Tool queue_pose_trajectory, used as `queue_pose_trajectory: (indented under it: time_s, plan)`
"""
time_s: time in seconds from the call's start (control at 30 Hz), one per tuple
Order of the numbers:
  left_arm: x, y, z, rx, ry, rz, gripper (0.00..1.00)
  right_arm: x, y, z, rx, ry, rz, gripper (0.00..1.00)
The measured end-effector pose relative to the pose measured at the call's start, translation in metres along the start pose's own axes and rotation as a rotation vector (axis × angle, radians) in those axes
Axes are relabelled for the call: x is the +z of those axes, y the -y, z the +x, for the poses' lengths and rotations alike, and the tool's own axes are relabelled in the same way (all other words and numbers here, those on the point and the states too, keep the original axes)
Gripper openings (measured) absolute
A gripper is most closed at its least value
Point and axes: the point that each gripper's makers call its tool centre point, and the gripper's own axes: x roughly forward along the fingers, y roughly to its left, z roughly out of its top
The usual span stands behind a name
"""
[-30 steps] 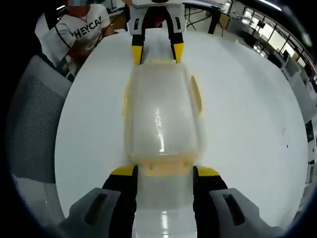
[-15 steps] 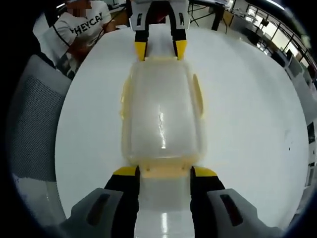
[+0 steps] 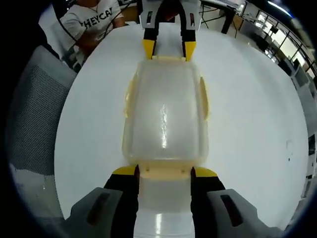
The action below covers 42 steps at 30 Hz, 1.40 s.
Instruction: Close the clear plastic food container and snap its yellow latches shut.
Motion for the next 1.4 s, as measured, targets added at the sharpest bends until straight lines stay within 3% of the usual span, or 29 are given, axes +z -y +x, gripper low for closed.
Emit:
queue_pose_trajectory:
  time_s: [0.57,0.9,1.4]
  plan:
    - [0.003,0.013,-0.005,-0.018,0.006,-0.053,0.33,-0.001,-0.009,-0.001,0.018,-0.011,-0.006,0.36]
    - [0.003,0.012,-0.02,-0.005,0.03,-0.061,0.33,0.012,-0.012,-0.019,0.027,0.048,0.026,0.36]
    - [0.014,0.009,-0.038,-0.009,0.048,-0.045,0.33,0.02,-0.008,-0.039,0.022,0.046,0.017,0.36]
